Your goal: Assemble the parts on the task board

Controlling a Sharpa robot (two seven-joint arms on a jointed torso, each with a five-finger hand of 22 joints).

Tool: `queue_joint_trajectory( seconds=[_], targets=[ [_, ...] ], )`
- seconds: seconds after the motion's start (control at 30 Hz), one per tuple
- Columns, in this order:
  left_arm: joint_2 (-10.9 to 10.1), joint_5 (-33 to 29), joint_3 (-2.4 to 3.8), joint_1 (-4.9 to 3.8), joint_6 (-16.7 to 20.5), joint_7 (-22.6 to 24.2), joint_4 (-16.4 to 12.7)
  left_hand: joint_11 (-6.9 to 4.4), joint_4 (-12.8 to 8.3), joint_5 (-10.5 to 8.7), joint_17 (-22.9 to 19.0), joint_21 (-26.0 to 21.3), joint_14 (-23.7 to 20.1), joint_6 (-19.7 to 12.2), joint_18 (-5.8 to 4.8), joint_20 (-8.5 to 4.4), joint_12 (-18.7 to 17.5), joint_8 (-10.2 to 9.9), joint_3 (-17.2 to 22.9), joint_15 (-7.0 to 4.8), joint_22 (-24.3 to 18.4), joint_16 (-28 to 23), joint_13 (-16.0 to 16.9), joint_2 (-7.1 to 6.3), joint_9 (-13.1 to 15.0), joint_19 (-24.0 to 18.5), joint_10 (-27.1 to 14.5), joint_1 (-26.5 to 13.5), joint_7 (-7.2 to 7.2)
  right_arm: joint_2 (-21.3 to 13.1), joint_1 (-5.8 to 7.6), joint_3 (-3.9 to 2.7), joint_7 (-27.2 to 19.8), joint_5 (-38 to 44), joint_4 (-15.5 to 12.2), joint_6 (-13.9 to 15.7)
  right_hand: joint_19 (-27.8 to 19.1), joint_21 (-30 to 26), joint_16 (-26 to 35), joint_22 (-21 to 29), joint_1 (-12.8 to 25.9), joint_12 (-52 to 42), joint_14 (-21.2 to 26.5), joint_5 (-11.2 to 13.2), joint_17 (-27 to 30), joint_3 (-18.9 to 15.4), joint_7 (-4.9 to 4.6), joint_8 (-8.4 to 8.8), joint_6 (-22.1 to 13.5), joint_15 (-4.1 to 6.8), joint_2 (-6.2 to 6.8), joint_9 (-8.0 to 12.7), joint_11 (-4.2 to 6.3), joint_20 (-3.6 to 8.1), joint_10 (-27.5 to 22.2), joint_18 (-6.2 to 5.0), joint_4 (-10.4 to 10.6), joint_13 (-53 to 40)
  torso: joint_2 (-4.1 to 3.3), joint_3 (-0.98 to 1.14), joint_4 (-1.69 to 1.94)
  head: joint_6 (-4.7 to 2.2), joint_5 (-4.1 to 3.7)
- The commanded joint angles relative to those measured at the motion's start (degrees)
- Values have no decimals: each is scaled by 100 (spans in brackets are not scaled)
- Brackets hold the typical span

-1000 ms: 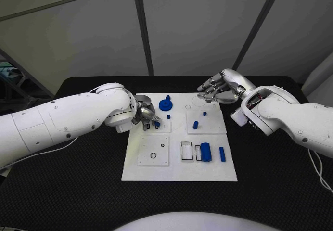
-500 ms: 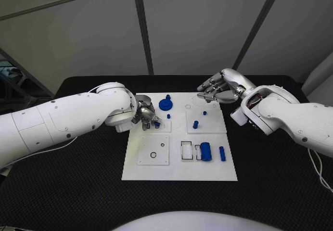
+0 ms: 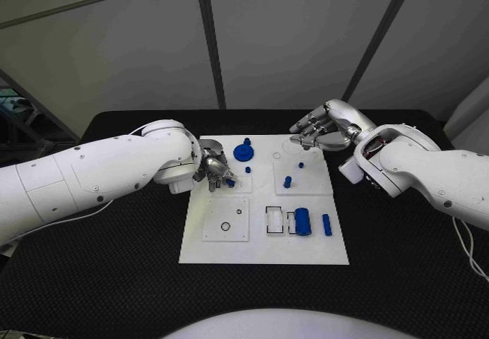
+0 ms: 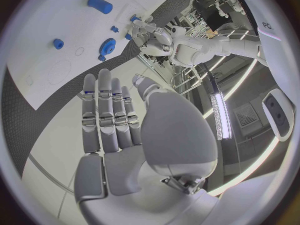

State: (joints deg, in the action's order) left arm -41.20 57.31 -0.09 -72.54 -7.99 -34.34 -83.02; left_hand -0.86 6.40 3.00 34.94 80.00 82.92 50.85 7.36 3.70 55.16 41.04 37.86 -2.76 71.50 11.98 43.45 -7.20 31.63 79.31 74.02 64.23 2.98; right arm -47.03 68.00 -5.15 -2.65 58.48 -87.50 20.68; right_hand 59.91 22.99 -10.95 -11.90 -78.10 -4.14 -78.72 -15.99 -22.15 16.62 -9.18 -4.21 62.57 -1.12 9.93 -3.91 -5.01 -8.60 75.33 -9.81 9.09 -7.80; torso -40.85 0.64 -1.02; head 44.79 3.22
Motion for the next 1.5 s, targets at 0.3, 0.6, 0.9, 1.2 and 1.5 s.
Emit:
queue_joint_trajectory(
  seconds=[0.3,0.6,0.9,1.2,1.5],
  targets=[
    [-22,60,-16,17,-135,-133,-28,-3,-902,26,9,20,32,-26,-330,-12,35,41,871,-7,9,-37,12,22,4,35,66,-4,10,7,7,-4,-36,9,1,-42,36,-26,31,10,50,-28,-10,-41,8,-23,2,31,-33,-51,-22,-2,11,12,-38,-69,12,-8,-1,1,1,6,7],
    [-17,105,-16,17,-114,-138,5,-3,-910,33,10,20,32,-19,-330,-12,38,46,876,-7,9,-38,10,18,3,36,72,-10,9,10,7,-4,-40,9,3,-42,36,-26,31,10,50,-28,-10,-41,8,-23,2,31,-33,-51,-22,-2,11,12,-38,-69,12,-8,-3,4,-3,18,11],
    [5,116,-15,17,-175,-146,26,-8,-915,35,15,31,36,23,-334,-12,94,72,872,-7,32,-40,56,5,-4,49,118,-71,-3,8,6,-4,-37,9,2,-44,36,-26,31,10,50,-28,-10,-41,8,-23,2,31,-33,-51,-22,-2,11,12,-38,-69,12,-8,-1,5,-6,39,7],
    [11,117,-15,17,-267,-172,46,-51,-846,29,34,73,49,187,-351,-25,260,117,712,-25,119,-44,203,12,-65,100,250,-319,-69,5,6,-4,-33,9,2,-46,36,-26,31,10,50,-28,-10,-41,8,-23,2,31,-33,-51,-22,-2,11,12,-38,-69,12,-8,-2,5,-4,48,2],
    [20,116,-15,17,-250,-263,65,-66,-809,29,42,70,50,230,-349,-35,220,106,629,-36,118,-49,138,18,-108,102,245,-408,-88,8,6,-4,-32,9,3,-48,36,-26,31,10,50,-28,-10,-41,8,-23,2,31,-33,-51,-22,-2,11,12,-38,-69,12,-8,-5,3,-5,61,3]
  ],
)
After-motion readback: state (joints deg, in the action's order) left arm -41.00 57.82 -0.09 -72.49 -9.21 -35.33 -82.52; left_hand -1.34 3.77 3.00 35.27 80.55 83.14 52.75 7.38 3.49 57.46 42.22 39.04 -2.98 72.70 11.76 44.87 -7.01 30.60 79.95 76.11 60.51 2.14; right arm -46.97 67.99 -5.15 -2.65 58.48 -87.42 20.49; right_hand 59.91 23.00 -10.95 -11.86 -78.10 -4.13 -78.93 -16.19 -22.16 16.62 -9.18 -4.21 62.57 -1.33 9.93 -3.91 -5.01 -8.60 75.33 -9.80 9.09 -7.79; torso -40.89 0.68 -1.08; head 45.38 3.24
